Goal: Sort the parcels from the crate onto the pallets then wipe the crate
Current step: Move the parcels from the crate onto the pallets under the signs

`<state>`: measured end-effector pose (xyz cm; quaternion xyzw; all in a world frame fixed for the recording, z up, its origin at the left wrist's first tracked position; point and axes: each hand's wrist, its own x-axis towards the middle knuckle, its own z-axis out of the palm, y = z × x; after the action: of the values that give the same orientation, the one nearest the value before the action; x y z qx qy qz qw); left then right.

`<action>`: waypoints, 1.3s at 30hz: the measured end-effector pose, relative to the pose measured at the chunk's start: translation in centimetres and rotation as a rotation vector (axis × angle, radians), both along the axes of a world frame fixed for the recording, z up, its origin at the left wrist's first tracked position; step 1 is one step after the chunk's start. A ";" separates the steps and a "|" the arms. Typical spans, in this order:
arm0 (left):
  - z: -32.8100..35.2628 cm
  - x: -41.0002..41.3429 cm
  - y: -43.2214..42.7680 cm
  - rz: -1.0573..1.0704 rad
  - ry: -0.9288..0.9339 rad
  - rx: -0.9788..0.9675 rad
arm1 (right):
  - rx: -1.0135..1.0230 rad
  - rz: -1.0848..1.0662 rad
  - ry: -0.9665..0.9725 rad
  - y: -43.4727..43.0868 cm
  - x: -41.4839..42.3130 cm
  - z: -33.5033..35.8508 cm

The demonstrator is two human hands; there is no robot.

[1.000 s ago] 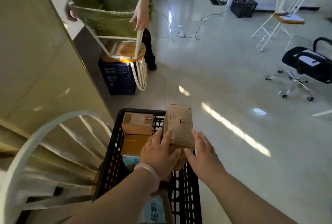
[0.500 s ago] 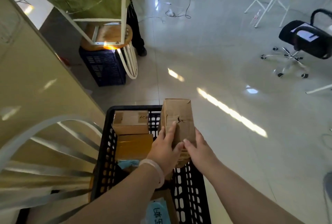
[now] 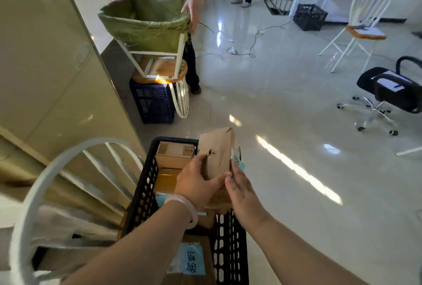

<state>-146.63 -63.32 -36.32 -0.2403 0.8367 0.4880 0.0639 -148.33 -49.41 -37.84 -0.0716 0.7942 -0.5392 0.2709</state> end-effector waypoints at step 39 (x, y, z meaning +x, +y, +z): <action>8.4 19.7 4.1 0.104 0.059 0.432 | 0.194 0.223 0.260 10.1 6.4 8.3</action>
<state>-126.90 -59.21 -27.97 -0.2496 0.7007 0.6653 0.0641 -141.89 -39.29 -29.52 -0.2017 0.8580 -0.4128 0.2297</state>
